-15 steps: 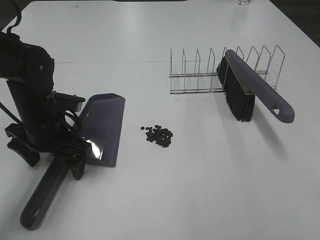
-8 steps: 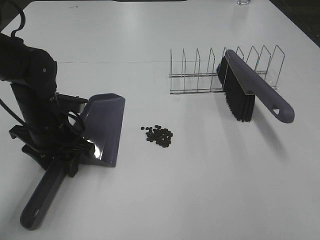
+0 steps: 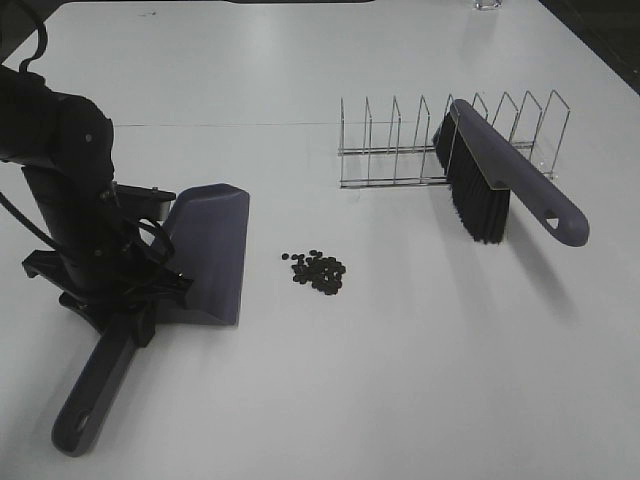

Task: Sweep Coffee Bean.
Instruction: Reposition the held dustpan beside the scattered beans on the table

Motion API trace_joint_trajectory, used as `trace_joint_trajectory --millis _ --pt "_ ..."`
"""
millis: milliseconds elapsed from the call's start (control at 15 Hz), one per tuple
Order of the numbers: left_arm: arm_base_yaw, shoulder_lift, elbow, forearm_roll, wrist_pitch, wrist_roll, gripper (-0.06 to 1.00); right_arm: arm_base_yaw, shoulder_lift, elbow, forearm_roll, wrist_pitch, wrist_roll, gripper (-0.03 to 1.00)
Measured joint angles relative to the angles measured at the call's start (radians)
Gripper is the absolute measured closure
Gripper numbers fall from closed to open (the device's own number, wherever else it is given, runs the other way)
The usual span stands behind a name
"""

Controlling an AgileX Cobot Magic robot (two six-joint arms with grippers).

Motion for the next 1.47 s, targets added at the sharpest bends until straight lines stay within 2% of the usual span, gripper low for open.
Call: trace_joint_trajectory --millis 333,867,1200,1467 --pt "0.000 -0.008 -0.006 -0.006 0.023 -0.019 0.58 0.000 0.000 0.000 0.000 0.000 0.000 0.29" --pt "0.000 -0.037 -0.006 0.083 0.064 -0.048 0.58 0.000 0.000 0.000 0.000 0.000 0.000 0.29" --pt "0.000 -0.058 -0.005 0.084 0.075 -0.048 0.58 0.000 0.000 0.000 0.000 0.000 0.000 0.29" --pt "-0.045 -0.058 -0.005 0.096 0.070 -0.083 0.58 0.000 0.000 0.000 -0.005 0.000 0.000 0.29"
